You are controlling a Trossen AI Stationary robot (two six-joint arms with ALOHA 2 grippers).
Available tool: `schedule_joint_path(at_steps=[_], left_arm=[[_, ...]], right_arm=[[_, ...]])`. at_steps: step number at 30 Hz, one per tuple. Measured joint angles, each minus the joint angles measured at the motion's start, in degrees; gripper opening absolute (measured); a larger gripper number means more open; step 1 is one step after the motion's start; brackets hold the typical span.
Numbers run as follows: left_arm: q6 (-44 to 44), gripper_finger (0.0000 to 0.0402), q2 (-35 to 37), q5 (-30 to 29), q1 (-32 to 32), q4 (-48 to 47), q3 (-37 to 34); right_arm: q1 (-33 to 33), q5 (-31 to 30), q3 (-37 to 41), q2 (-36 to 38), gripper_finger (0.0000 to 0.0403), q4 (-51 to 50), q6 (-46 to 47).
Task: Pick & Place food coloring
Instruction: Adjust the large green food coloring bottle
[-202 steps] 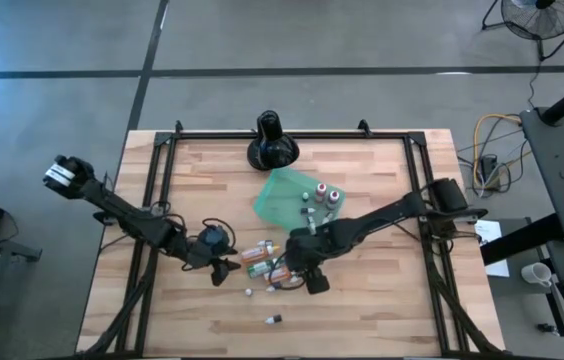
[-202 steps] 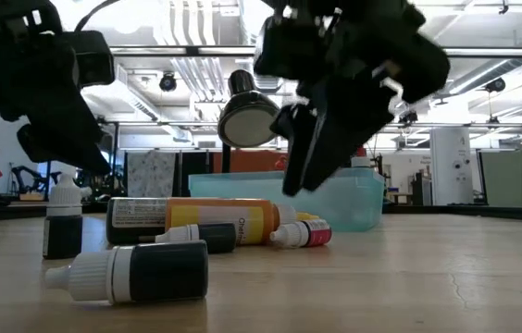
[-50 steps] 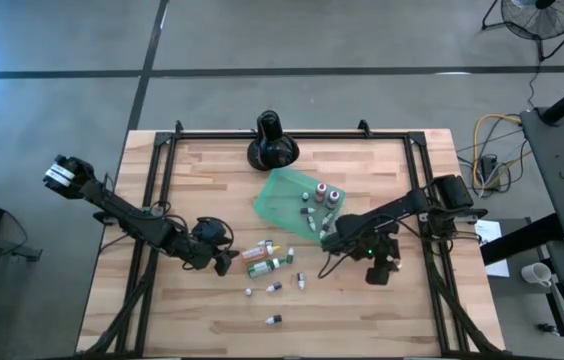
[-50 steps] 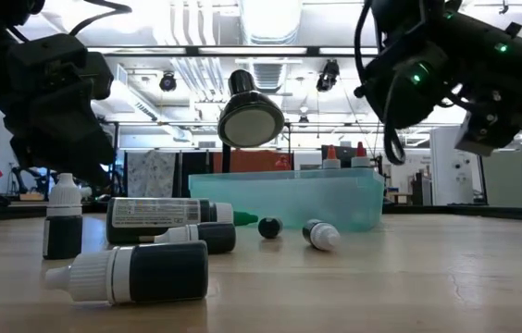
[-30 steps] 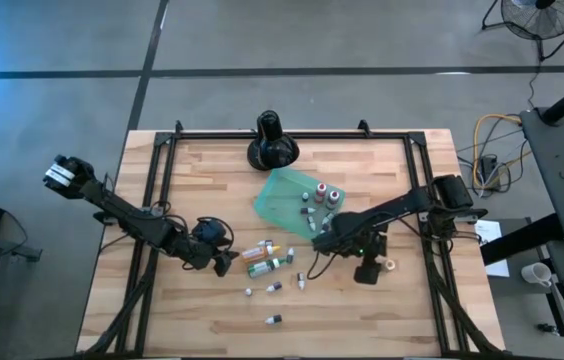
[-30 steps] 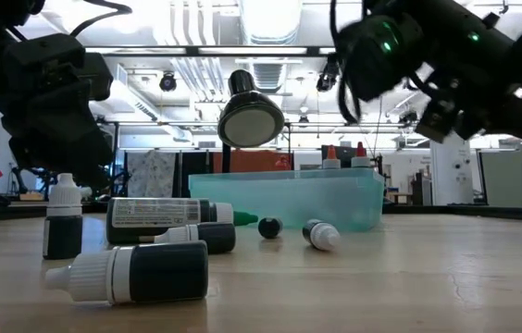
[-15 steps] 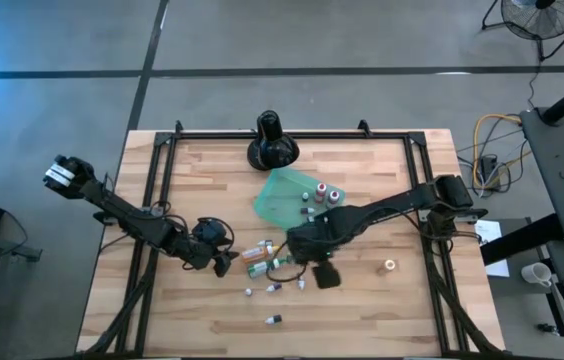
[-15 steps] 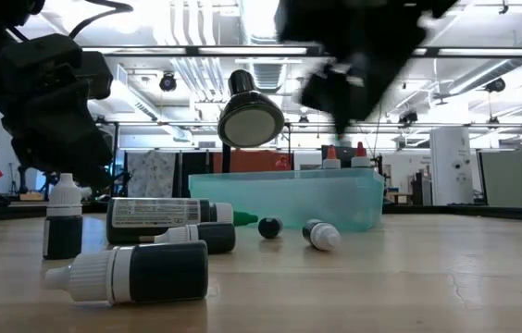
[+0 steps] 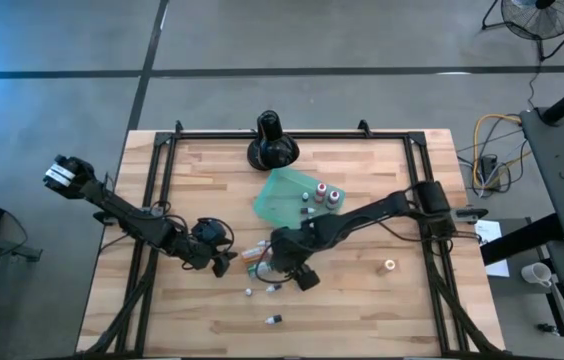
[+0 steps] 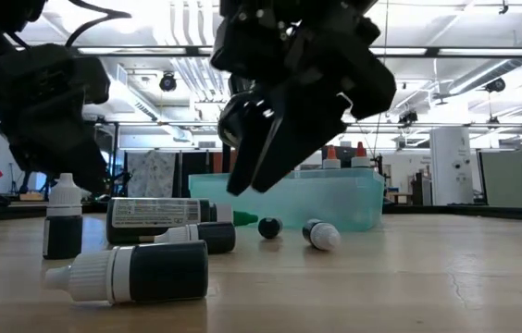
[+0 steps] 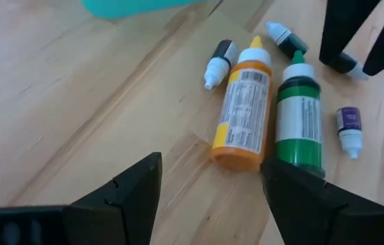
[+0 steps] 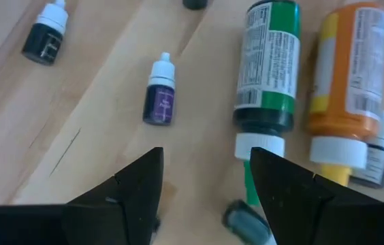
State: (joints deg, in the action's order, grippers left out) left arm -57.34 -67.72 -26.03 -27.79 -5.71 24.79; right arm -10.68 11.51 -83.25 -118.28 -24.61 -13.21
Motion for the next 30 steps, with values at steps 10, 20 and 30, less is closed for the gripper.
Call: schedule_joint_path(at_steps=[10,20,30], left_arm=[[0.09,0.0223,0.34,1.72,0.19,-0.15,-2.08],[-0.34,0.0223,4.13,1.97,0.47,1.01,-6.49],[-1.28,0.0223,8.48,2.01,1.83,1.42,-10.54]], right_arm=[[0.35,-6.98,-3.05,-3.05,0.0215,1.44,2.16],[2.12,-2.72,-3.71,-5.60,0.0215,5.89,1.55],[3.10,-0.83,-3.66,-7.56,0.0214,5.12,2.36]])
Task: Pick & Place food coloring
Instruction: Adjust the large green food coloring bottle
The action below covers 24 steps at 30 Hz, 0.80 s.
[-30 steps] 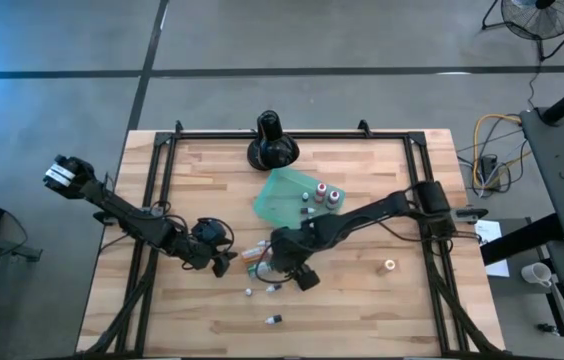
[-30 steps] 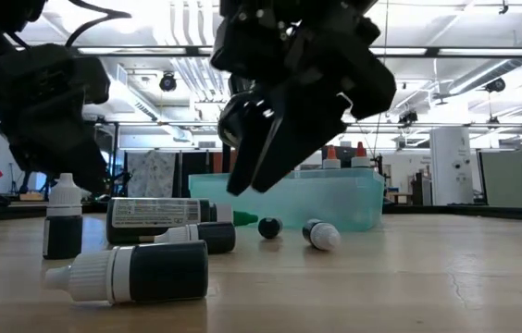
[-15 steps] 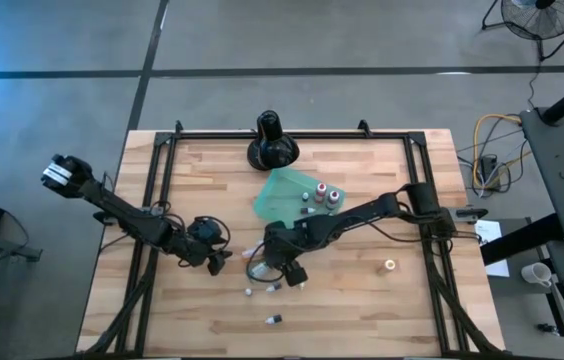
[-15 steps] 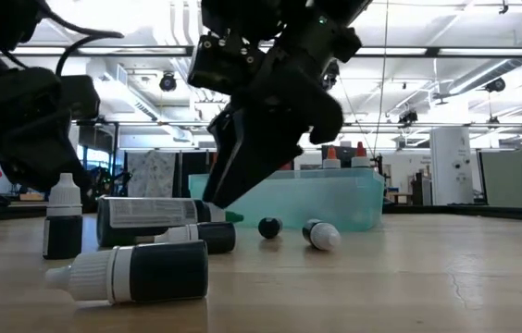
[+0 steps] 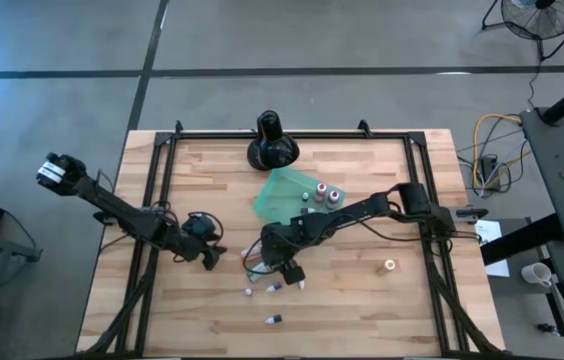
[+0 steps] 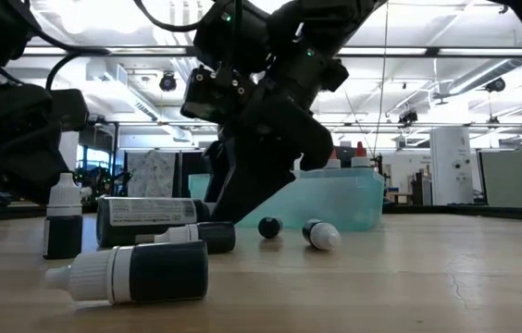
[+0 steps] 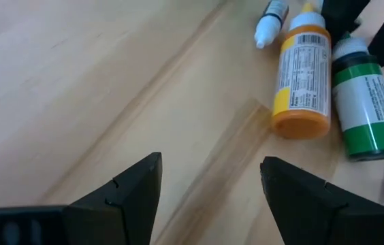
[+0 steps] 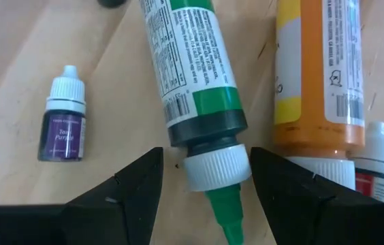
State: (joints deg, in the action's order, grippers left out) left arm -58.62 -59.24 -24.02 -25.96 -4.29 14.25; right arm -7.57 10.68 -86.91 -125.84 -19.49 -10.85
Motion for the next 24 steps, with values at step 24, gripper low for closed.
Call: schedule_joint_path(at_steps=[24], left_arm=[[3.07,0.0223,4.85,3.03,5.58,0.13,-3.57]], right_arm=[[1.40,2.69,-8.31,0.20,0.0106,-22.02,-2.19]])
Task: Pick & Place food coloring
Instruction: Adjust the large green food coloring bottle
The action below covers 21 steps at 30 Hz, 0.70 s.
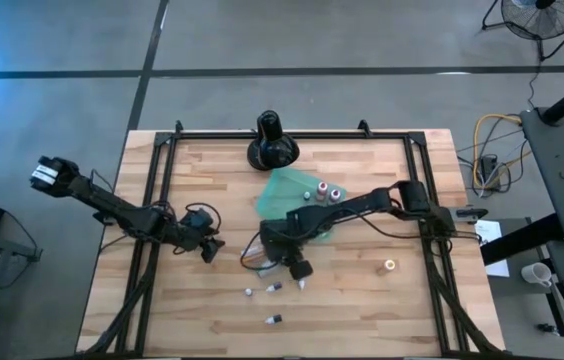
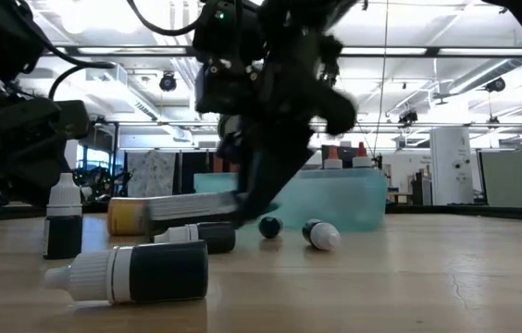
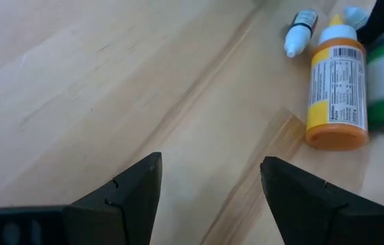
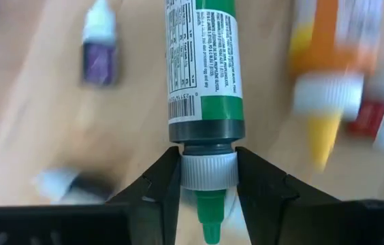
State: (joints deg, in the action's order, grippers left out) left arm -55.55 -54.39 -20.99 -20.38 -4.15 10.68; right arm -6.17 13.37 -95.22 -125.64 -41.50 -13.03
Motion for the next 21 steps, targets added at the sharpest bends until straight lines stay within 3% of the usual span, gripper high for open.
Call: schedule_joint_path(at_steps=[6,12,15,18,21], left_arm=[[0.24,0.0223,0.00,0.50,0.13,0.08,0.00],[0.28,0.0223,-0.07,0.46,0.15,0.10,0.00],[0.38,0.0223,-0.07,0.40,0.17,0.10,0.00],[0.46,0.0223,-0.11,0.34,0.16,0.17,0.00],[0.79,0.0223,-0.11,-0.02,0.17,0.30,0.00]], right_arm=[[0.40,4.00,-10.62,0.02,0.0106,-21.31,9.68],[1.00,11.86,-18.05,0.09,0.0106,-39.75,23.82],[1.29,18.14,-16.70,0.07,0.0106,-48.80,30.54],[1.23,27.80,-11.42,0.32,0.0106,-48.25,38.69],[0.94,32.04,-7.02,0.74,0.0108,-48.31,42.65]])
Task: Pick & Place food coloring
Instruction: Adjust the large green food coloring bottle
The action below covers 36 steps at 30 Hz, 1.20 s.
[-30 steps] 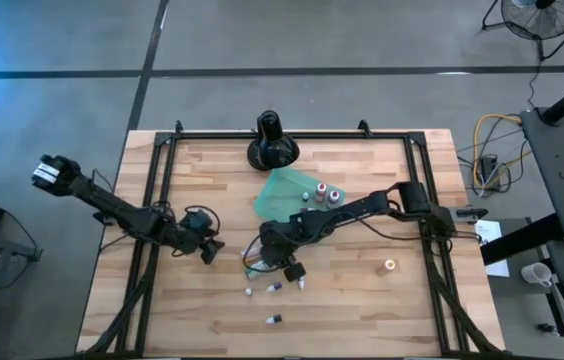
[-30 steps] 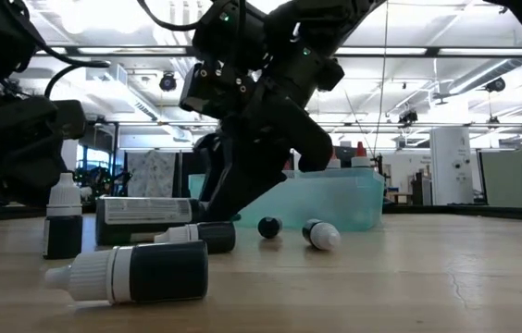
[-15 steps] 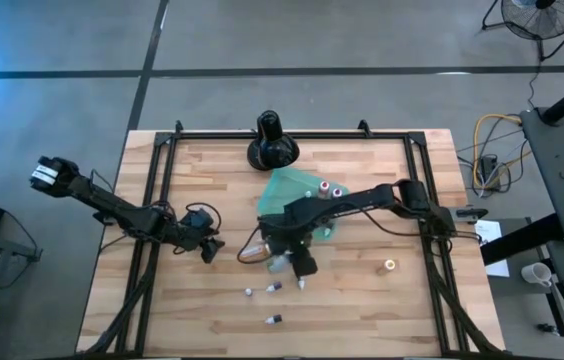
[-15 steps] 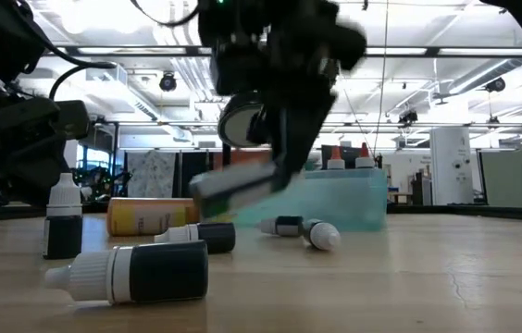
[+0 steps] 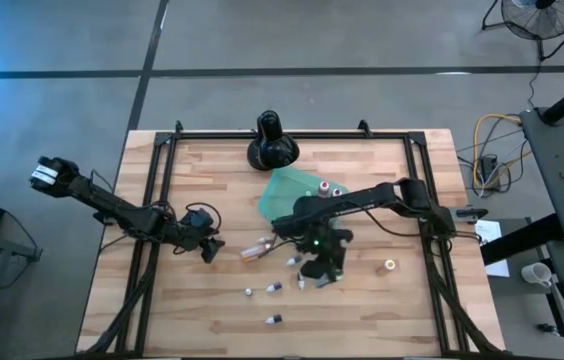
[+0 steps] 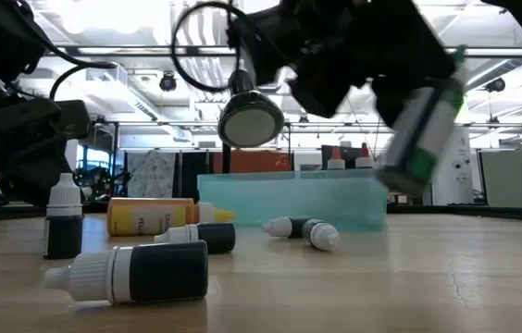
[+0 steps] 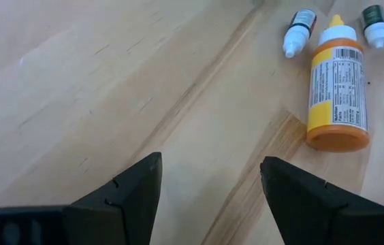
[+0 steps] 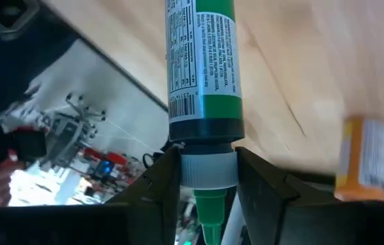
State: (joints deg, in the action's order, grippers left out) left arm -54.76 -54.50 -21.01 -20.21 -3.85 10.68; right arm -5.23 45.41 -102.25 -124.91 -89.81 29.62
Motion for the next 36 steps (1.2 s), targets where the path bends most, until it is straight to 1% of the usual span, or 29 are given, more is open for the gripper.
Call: schedule_joint_path(at_steps=[3,6,13,20,28,30,36], left_arm=[[0.26,0.0223,0.00,0.00,0.00,0.17,0.00],[0.24,0.0223,0.00,0.02,0.00,0.17,0.00],[0.32,0.0223,0.00,-0.05,0.00,0.20,0.00],[0.95,0.0223,0.00,-0.05,0.04,0.21,0.00],[1.02,0.0223,0.00,-0.70,0.76,0.22,-0.11],[1.02,0.0223,0.00,-0.71,0.79,0.22,-0.11],[1.02,0.0223,0.00,-0.70,0.79,0.22,-0.11]], right_arm=[[-0.14,0.16,4.81,0.08,0.0113,-0.20,2.60],[-0.12,3.39,9.21,-0.08,0.0114,-0.25,6.13],[-0.70,6.42,15.51,0.03,0.0117,-0.28,8.99],[-0.94,7.12,16.51,0.03,0.0124,-0.16,6.87],[-0.86,6.95,14.81,0.03,0.0175,0.36,5.70],[-0.86,4.68,13.43,0.03,0.0188,0.65,3.60],[-0.40,-7.71,6.75,0.03,0.0210,0.68,-0.67]])
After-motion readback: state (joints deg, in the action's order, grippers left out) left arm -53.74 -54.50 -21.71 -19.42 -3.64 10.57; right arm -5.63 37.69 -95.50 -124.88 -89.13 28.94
